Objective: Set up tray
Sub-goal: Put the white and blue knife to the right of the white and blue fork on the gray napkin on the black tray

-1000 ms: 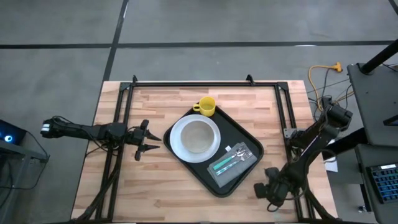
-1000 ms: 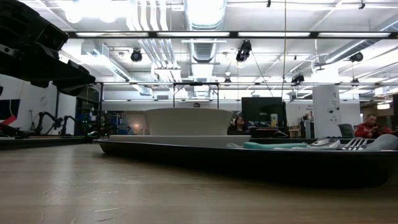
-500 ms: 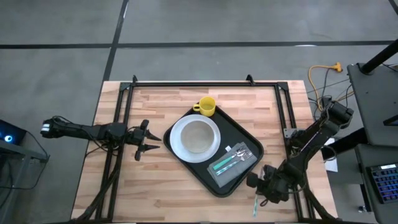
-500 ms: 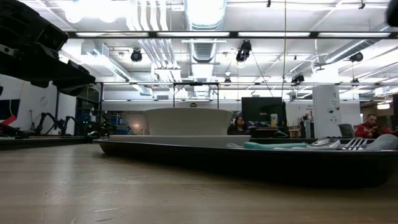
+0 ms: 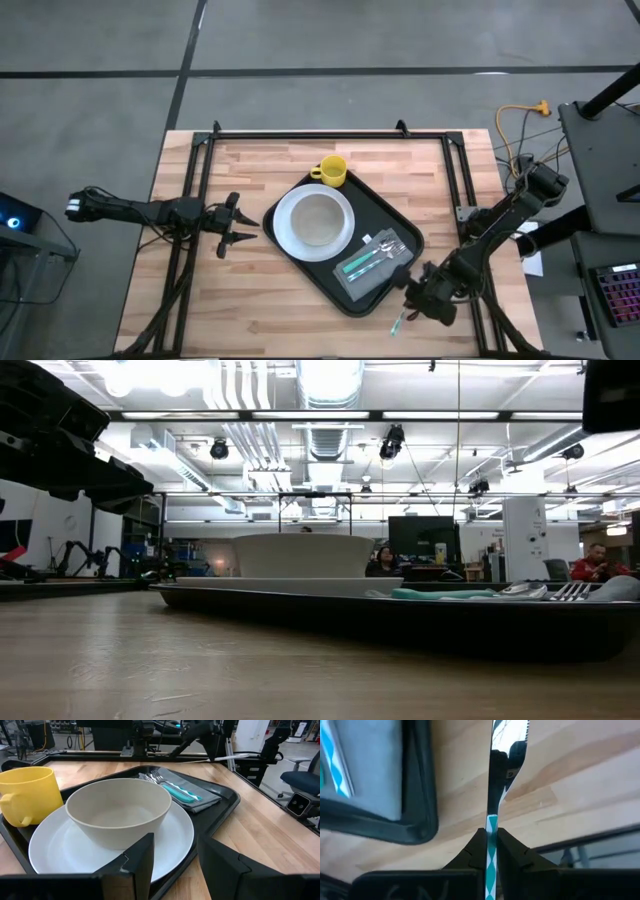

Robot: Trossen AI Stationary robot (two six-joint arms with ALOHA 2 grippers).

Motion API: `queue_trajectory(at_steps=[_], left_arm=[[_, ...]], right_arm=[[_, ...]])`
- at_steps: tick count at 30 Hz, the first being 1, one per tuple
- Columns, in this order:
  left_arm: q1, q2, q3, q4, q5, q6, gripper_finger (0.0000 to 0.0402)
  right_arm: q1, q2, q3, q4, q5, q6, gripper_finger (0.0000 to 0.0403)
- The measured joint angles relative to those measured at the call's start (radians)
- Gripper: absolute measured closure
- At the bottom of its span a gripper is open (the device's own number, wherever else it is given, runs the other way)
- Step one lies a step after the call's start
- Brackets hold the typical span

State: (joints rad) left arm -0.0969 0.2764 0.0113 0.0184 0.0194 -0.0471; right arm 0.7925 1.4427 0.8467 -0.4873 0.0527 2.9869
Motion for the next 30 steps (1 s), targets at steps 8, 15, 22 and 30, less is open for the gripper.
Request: queue_trajectory(at_steps=[8,15,22,30], left_arm=[[0.0,0.0,0.0,0.0,0.0,0.0,0.0266],[0.0,0.001,0.0,0.0,0.0,0.0,0.0266],[0.0,0.007,0.0,0.0,0.0,0.0,0.0266],[0.0,0.011,0.0,0.0,0.0,0.0,0.0266]], right_arm=[[-0.053,0.0,0.004,-0.009,-0.012,0.151,0.039],[-0.117,0.053,0.102,-0.166,-0.132,0.156,0.039],[-0.184,0.138,0.3,-0.491,-0.099,0.09,0.039],[-0.295,0.221,0.356,-0.526,-0.137,-0.07,0.039]])
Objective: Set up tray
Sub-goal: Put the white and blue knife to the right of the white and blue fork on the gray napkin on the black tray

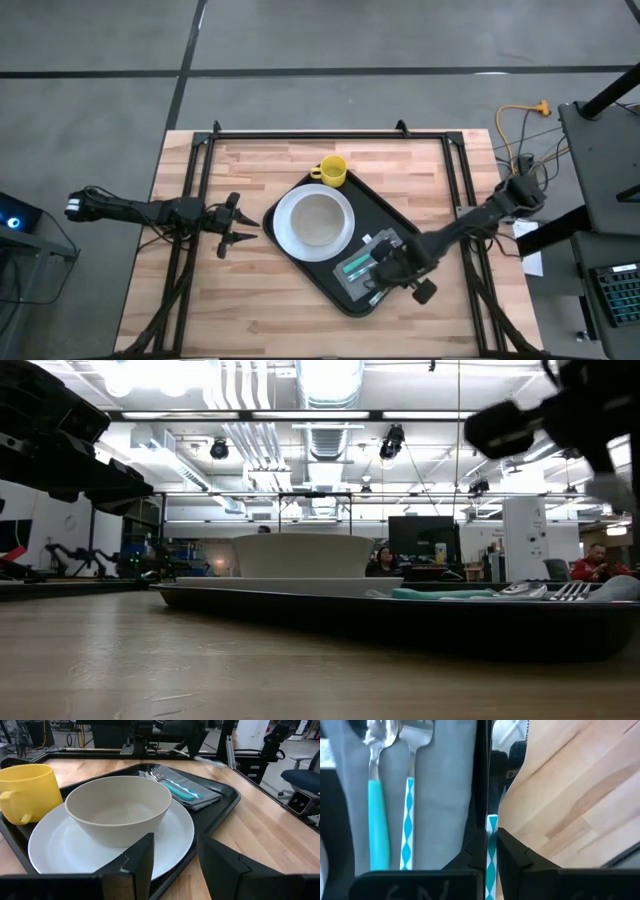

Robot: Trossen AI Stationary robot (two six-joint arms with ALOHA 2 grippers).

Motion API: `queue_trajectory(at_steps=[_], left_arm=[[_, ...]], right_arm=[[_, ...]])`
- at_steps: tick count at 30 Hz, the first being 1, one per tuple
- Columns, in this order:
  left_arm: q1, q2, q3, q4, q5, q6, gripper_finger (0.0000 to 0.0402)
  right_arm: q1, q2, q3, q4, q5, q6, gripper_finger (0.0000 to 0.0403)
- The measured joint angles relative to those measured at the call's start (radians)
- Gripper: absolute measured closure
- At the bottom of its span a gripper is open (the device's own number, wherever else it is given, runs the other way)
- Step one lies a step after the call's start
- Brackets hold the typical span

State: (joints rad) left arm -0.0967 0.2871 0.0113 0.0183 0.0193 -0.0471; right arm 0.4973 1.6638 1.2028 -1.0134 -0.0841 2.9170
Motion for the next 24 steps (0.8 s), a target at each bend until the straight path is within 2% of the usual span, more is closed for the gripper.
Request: queue_trajectory(at_steps=[15,24], left_arm=[[0.0,0.0,0.0,0.0,0.0,0.0,0.0266],[0.0,0.0,0.0,0.0,0.0,0.0,0.0266]], right_arm=[[-0.045,0.015,-0.147,0.251,-0.023,0.028,0.039],[-0.071,0.02,-0.174,0.292,-0.024,0.014,0.039]])
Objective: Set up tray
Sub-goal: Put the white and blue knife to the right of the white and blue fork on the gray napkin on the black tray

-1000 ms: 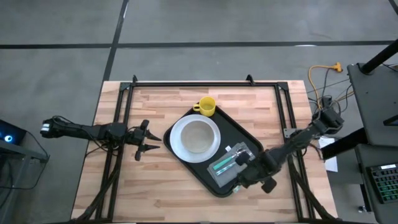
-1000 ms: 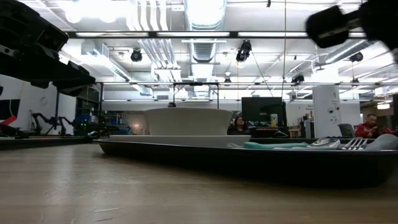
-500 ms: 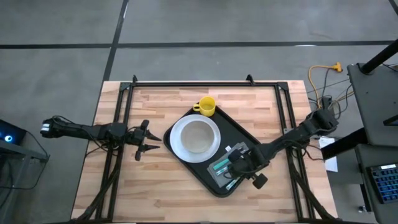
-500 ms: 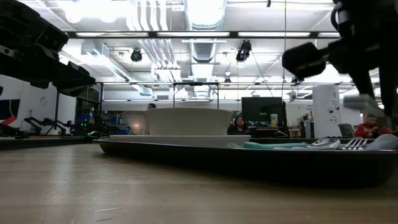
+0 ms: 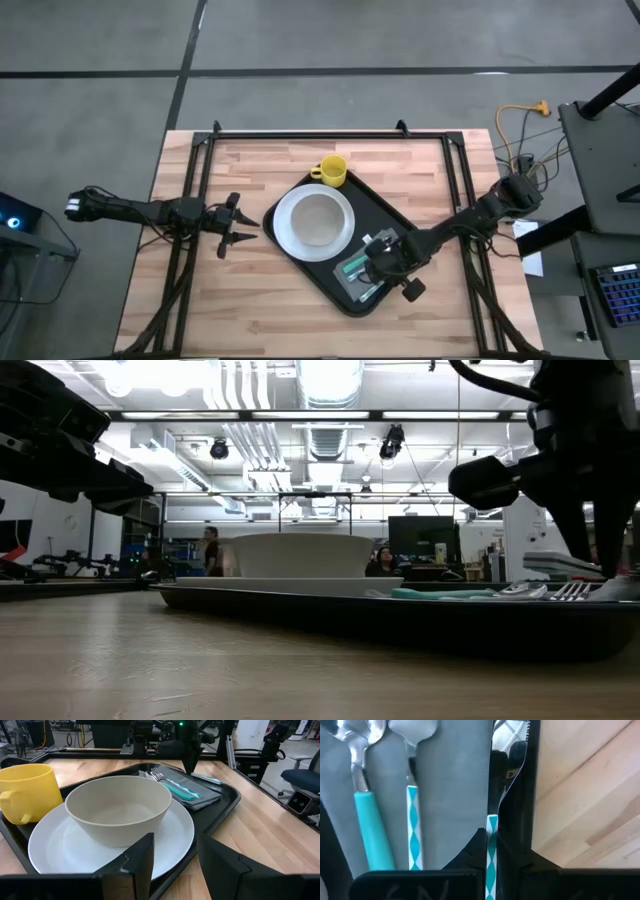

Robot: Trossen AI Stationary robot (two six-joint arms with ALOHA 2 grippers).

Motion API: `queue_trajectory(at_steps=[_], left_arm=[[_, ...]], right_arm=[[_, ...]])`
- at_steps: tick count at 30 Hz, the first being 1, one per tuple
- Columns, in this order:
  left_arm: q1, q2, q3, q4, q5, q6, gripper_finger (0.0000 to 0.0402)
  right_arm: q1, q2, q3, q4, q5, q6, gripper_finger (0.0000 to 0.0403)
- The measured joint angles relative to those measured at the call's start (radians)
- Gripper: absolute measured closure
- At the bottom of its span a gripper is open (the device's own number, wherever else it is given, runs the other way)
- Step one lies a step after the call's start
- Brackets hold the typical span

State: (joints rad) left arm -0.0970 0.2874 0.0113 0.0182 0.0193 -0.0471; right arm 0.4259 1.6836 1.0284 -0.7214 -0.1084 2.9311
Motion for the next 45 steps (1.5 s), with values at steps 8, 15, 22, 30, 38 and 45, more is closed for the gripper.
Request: queue_trajectory(at_steps=[8,15,22,30,38,45], left_arm=[[0.0,0.0,0.0,0.0,0.0,0.0,0.0266],[0.0,0.0,0.0,0.0,0.0,0.0,0.0266],[0.0,0.0,0.0,0.0,0.0,0.0,0.0266],[0.0,0.0,0.0,0.0,0.0,0.0,0.0266],[0.0,0.0,0.0,0.0,0.0,0.0,0.0266],[0.0,0.0,0.0,0.0,0.0,0.0,0.0266]], right_arm=[[-0.044,0.022,-0.023,0.084,-0.001,-0.085,0.039],[-0.05,0.051,-0.027,0.103,-0.031,-0.013,0.039],[-0.052,0.07,-0.028,0.108,-0.048,-0.008,0.039],[-0.064,0.08,-0.028,0.11,-0.058,-0.01,0.039],[-0.066,0.079,-0.028,0.109,-0.054,0.012,0.0368],[-0.066,0.077,-0.028,0.109,-0.053,0.04,0.0366]])
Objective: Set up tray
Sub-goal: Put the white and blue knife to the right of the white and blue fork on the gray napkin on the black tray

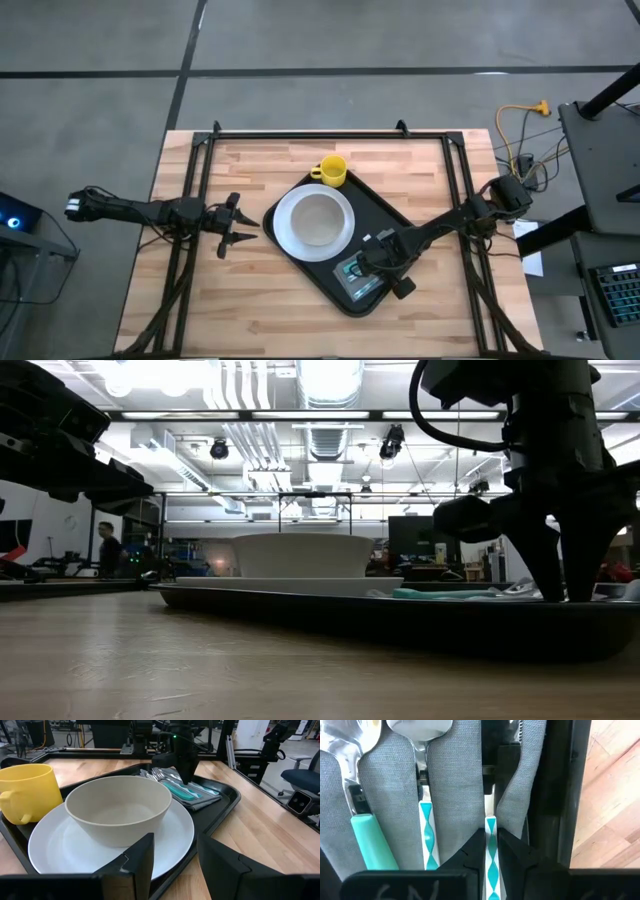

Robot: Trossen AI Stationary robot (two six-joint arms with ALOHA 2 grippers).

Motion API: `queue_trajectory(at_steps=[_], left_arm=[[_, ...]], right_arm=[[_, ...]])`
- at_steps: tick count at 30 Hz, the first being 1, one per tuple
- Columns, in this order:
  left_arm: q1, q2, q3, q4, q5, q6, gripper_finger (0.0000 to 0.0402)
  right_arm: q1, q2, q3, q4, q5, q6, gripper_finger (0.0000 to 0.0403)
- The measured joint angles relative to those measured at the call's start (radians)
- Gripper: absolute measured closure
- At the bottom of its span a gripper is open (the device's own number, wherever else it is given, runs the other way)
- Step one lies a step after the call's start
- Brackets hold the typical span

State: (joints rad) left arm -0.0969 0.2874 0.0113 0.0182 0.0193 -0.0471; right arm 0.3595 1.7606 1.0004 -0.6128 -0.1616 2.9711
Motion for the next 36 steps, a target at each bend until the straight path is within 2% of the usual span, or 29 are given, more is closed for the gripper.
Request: queue_trajectory(at_steps=[24,36], left_arm=[[0.0,0.0,0.0,0.0,0.0,0.0,0.0266],[0.0,0.0,0.0,0.0,0.0,0.0,0.0266]], right_arm=[[-0.001,-0.016,0.0,-0.008,0.004,0.04,0.0371],[0.0,-0.016,0.0,-0.01,0.003,0.019,0.0336]])
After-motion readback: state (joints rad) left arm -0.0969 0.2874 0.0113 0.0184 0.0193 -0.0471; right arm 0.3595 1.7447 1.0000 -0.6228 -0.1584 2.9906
